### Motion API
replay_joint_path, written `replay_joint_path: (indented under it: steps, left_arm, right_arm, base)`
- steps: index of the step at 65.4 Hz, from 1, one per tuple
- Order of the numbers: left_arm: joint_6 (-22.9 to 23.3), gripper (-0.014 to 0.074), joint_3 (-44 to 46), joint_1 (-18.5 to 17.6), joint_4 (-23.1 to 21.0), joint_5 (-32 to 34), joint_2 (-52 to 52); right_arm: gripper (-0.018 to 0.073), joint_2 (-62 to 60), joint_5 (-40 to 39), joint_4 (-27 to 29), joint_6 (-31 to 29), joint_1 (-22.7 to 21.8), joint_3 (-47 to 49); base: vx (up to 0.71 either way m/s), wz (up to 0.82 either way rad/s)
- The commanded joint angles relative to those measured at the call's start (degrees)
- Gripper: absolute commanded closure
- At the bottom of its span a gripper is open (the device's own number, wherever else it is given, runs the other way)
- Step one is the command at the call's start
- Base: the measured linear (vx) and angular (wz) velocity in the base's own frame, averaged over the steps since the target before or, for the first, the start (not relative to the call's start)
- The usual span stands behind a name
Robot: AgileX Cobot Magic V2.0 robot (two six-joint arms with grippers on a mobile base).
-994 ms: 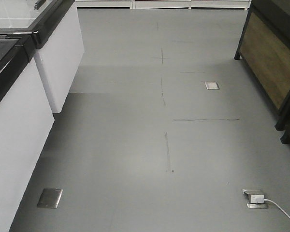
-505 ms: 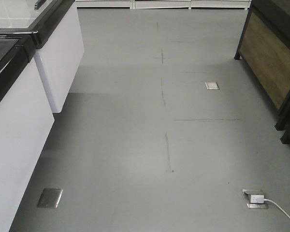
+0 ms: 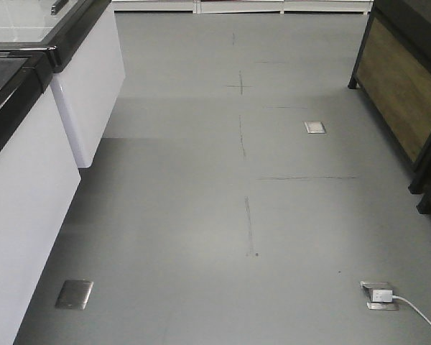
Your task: Left arm holds basket, right arm returns cookies
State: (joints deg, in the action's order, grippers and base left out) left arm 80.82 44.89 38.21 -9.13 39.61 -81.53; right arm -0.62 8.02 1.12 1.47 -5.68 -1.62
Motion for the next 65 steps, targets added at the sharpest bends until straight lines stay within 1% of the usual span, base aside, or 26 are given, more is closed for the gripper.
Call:
replay_joint_path:
  steps: [1, 8, 15, 24, 32, 33, 34, 41, 47, 52, 55, 59, 65]
  left_arm:
    - [-1.48, 0.0604, 1.46, 0.25, 1.08, 4.86, 1.77]
    - [-1.48, 0.0602, 1.46, 0.13, 1.08, 5.31, 1.77]
    - [-1.03, 0.0602, 1.46, 0.06, 1.13, 8.08, 1.77]
    - [3.29, 0.0602, 1.61, 0.06, 2.31, 10.63, 1.77]
    - [6.49, 0.0602, 1.62, 0.00, 4.58, 12.08, 1.77]
    - [8.32, 0.0602, 1.62, -0.30, 5.63, 13.57, 1.89]
    - [8.75, 0.0602, 1.62, -0.50, 5.69, 13.88, 1.89]
    - [10.37, 0.0602, 2.96, -1.95, 6.24, 15.13, 1.89]
    - [12.58, 0.0602, 4.94, -4.01, 6.73, 15.19, 1.89]
    - [13.52, 0.0602, 6.34, -5.86, 6.80, 15.14, 1.89]
    - [13.61, 0.0602, 7.16, -7.10, 7.64, 15.25, 1.89]
    - [14.09, 0.0601, 8.22, -8.52, 9.81, 15.25, 1.89]
    - [17.47, 0.0601, 8.92, -10.68, 13.65, 15.19, 1.89]
  right_arm:
    - [0.0565, -0.71, -4.23, -0.39, -0.29, -0.36, -1.04]
    - [0.0565, -0.71, -4.23, -0.39, -0.29, -0.36, -1.04]
    - [0.0565, -0.71, -4.23, -0.39, -0.29, -0.36, -1.04]
    - [0.0565, -0.71, -4.23, -0.39, -0.29, -0.36, -1.04]
    - [0.0565, -0.71, -4.23, -0.39, -0.29, -0.36, -1.04]
    - [0.0565, -0.71, -4.23, -0.39, -0.29, -0.36, -1.04]
    - [0.0565, -0.71, -4.23, -0.39, -0.29, -0.36, -1.04]
    - [0.0565, -0.71, -4.23, -0.39, -0.29, -0.36, -1.04]
    - [0.0565, -0.71, -4.23, -0.39, -0.29, -0.36, -1.04]
    - [0.0565, -0.71, -4.23, -0.39, -0.29, -0.36, -1.04]
    - [0.0565, -0.71, -4.23, -0.39, -0.29, -0.36, -1.04]
    - [0.0565, -0.71, -4.23, -0.39, -0.29, -0.36, -1.04]
    - [0.0565, -0.71, -4.23, -0.39, -0.29, -0.36, -1.04]
  base:
    - [0.00, 0.00]
    - [0.00, 0.00]
    - [0.00, 0.00]
    - [0.00, 0.00]
    - [0.00, 0.00]
    - [0.00, 0.00]
    - [0.00, 0.00]
    - [0.00, 0.00]
    - [0.00, 0.00]
    - [0.00, 0.00]
    - [0.00, 0.00]
    - [0.00, 0.00]
    - [0.00, 0.00]
